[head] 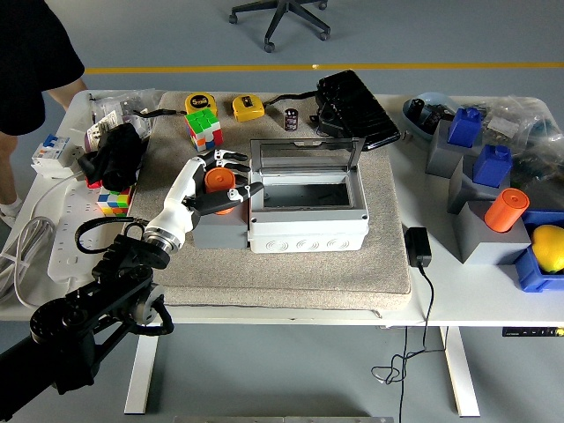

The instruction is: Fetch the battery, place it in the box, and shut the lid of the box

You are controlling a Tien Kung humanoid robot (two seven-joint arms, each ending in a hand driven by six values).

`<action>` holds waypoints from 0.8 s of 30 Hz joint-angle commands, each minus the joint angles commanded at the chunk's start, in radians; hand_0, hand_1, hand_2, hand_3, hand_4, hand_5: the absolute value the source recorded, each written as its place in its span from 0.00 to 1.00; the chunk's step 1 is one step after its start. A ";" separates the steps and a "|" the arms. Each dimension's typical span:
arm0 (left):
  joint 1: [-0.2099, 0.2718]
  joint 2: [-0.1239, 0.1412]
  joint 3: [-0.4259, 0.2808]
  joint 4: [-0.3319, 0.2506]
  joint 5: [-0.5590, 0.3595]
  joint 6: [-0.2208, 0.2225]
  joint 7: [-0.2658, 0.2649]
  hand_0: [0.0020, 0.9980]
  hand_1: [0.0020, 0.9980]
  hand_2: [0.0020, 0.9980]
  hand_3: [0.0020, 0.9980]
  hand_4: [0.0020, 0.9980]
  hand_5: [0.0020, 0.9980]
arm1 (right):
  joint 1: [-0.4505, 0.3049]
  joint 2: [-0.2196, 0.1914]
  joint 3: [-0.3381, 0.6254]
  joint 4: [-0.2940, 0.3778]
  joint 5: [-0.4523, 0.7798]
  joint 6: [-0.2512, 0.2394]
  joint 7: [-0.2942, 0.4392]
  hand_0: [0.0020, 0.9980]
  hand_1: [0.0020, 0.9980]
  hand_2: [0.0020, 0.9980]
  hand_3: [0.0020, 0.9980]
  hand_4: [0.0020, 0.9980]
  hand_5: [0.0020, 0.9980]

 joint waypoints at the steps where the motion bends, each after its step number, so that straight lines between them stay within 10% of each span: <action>1: -0.001 -0.001 0.000 0.002 -0.001 0.001 -0.001 0.34 0.35 0.32 0.35 0.73 0.00 | 0.000 0.000 0.001 0.000 0.000 -0.001 0.001 0.61 0.64 0.66 0.58 0.98 0.53; 5: -0.007 -0.007 0.002 0.012 -0.006 0.007 -0.006 0.34 0.35 0.32 0.35 0.73 0.00 | 0.001 -0.001 0.005 0.001 0.000 -0.003 0.003 0.61 0.64 0.66 0.58 0.98 0.53; 6: -0.008 -0.008 0.003 0.015 -0.007 0.008 -0.006 0.26 0.26 0.21 0.21 0.47 0.00 | 0.001 -0.001 0.005 0.002 0.000 -0.004 0.004 0.61 0.63 0.66 0.58 0.98 0.53; 23: -0.030 -0.031 0.011 0.059 -0.033 -0.004 -0.008 0.24 0.18 0.16 0.16 0.30 0.00 | 0.005 -0.001 0.004 0.002 0.005 -0.011 0.016 0.61 0.64 0.66 0.58 0.98 0.53; 24: -0.031 -0.032 0.010 0.059 -0.034 -0.003 -0.009 0.21 0.12 0.14 0.16 0.12 0.00 | 0.005 -0.001 0.004 0.002 0.005 -0.012 0.018 0.61 0.63 0.65 0.58 0.98 0.53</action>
